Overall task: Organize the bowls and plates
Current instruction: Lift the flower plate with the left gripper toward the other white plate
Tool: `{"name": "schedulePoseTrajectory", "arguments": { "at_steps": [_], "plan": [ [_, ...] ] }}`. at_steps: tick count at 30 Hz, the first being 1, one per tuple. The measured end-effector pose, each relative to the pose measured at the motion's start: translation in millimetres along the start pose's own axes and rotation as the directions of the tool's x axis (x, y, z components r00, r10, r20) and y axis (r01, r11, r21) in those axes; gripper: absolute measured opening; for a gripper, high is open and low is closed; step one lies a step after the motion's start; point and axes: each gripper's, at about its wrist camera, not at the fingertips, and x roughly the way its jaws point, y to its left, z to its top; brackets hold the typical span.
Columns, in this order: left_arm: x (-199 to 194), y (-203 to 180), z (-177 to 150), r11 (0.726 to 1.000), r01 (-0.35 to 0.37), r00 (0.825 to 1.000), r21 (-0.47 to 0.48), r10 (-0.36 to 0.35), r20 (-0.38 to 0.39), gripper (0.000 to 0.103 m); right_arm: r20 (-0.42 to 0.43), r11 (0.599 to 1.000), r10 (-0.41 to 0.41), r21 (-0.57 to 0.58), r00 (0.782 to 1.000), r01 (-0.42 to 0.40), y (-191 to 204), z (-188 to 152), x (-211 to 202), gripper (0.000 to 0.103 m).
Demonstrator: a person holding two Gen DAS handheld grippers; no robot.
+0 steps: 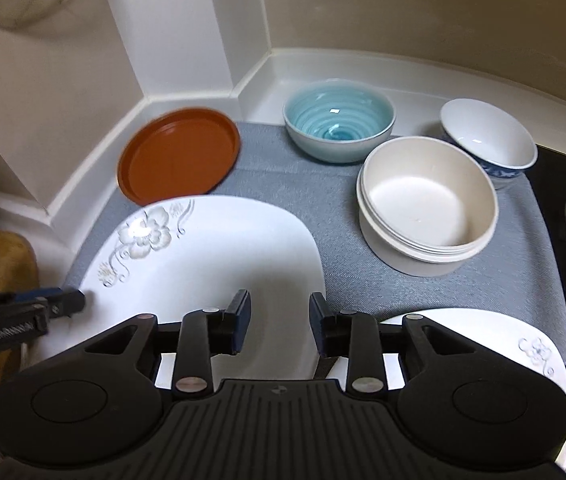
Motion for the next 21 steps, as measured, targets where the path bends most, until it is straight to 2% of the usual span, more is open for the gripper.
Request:
{"name": "schedulePoseTrajectory", "arguments": {
  "at_steps": [8, 15, 19, 21],
  "plan": [
    [11.7, 1.3, -0.4, 0.999, 0.040, 0.999, 0.010, -0.039, -0.031, 0.029, -0.047, 1.000, -0.010, -0.027, 0.999, 0.008, -1.6, 0.7, 23.4, 0.034],
    [20.0, 0.1, 0.7, 0.998, 0.066, 0.996, 0.000, -0.066, -0.052, 0.029, -0.050, 0.999, -0.027, -0.031, 0.998, 0.025, 0.4, 7.3, 26.4, 0.034],
    [21.4, 1.3, 1.5, 0.997, 0.071, 0.996, 0.002, -0.071, -0.049, 0.029, -0.011, 0.996, -0.056, -0.063, 0.998, 0.055, 2.4, 12.4, 17.5, 0.034],
    [22.6, 1.1, 1.6, 0.997, 0.078, 0.996, 0.008, -0.078, -0.049, 0.028, -0.039, 0.997, -0.067, -0.048, 0.997, 0.065, -1.5, 12.3, 23.3, 0.034]
  ]
}}
